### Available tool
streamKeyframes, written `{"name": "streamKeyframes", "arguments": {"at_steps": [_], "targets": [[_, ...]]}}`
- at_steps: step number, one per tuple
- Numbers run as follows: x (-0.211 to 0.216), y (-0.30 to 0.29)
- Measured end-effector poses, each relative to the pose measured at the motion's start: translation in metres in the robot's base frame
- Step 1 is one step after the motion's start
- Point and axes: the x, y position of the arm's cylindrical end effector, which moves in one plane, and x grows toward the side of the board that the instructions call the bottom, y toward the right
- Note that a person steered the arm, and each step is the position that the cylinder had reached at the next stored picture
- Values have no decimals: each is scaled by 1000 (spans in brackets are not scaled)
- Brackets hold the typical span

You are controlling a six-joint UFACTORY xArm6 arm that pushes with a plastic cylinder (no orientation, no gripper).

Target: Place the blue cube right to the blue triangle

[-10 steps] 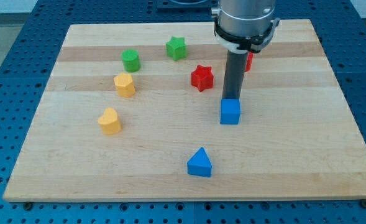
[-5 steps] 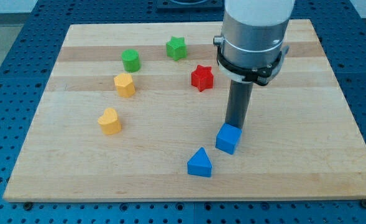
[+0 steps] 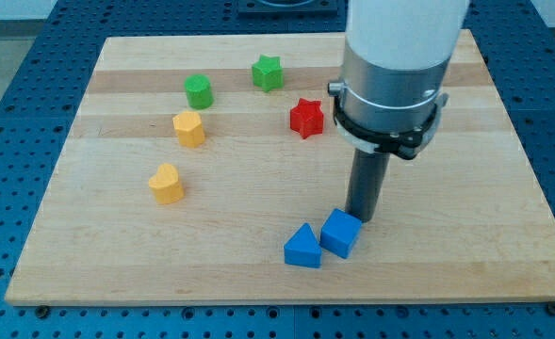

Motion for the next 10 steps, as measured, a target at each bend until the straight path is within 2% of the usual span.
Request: {"name": "streamKeyframes", "arguments": {"at_steps": [2,6,7,9,10], "targets": [[16,18],[29,-6],[23,-4],[-32,2],[-52,-32]]}}
